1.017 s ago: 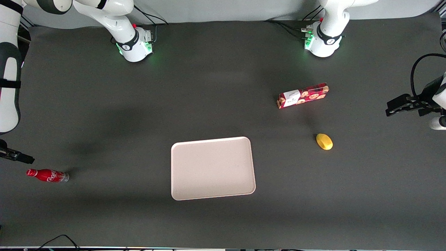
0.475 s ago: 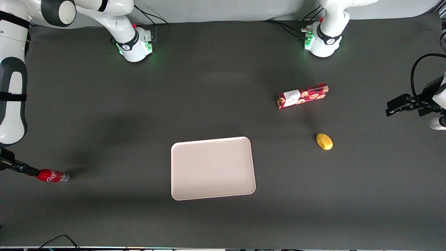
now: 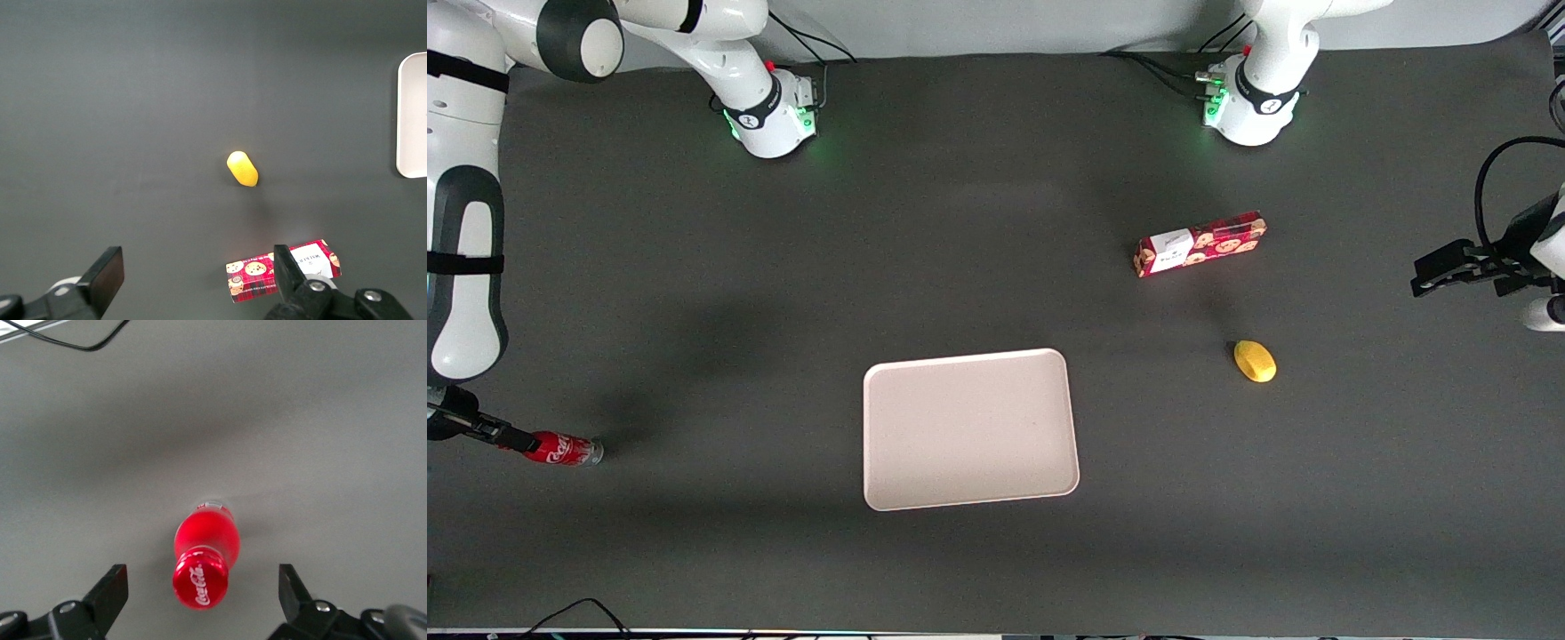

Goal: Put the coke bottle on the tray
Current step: 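Lower the right gripper over the bottle cap and close on it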

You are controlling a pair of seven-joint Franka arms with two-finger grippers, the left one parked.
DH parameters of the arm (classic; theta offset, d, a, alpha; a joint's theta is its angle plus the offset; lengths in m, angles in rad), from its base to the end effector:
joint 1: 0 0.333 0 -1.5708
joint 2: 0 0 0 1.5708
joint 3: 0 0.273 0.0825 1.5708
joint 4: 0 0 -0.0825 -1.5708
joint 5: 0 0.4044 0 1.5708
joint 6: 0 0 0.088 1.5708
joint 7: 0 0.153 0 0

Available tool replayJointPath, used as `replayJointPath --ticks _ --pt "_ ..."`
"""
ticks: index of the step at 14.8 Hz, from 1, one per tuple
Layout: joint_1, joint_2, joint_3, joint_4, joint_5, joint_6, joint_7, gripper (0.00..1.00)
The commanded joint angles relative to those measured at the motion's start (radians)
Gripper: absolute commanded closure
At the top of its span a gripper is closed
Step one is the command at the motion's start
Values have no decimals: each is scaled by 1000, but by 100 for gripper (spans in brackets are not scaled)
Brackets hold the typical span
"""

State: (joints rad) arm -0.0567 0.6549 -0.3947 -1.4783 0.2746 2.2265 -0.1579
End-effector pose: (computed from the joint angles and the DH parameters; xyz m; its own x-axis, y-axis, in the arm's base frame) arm 0.6730 -0.2700 0.2374 0.9284 -0.3418 0.1456 -0.3482 -0.9372 0.0204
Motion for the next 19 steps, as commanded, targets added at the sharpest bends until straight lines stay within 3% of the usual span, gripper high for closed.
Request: replayJointPath --ticks 1,4,10,13,16,19 --pt "-8 22 -6 27 38 7 -40 0" --pt "-8 23 -6 29 38 7 -52 1" --pt "-9 28 -6 27 40 7 -51 38" --pt "-9 28 -6 27 38 15 -51 63" --pt "-8 28 -18 27 35 13 -55 100" --pt "-5 26 -19 33 26 13 -80 100"
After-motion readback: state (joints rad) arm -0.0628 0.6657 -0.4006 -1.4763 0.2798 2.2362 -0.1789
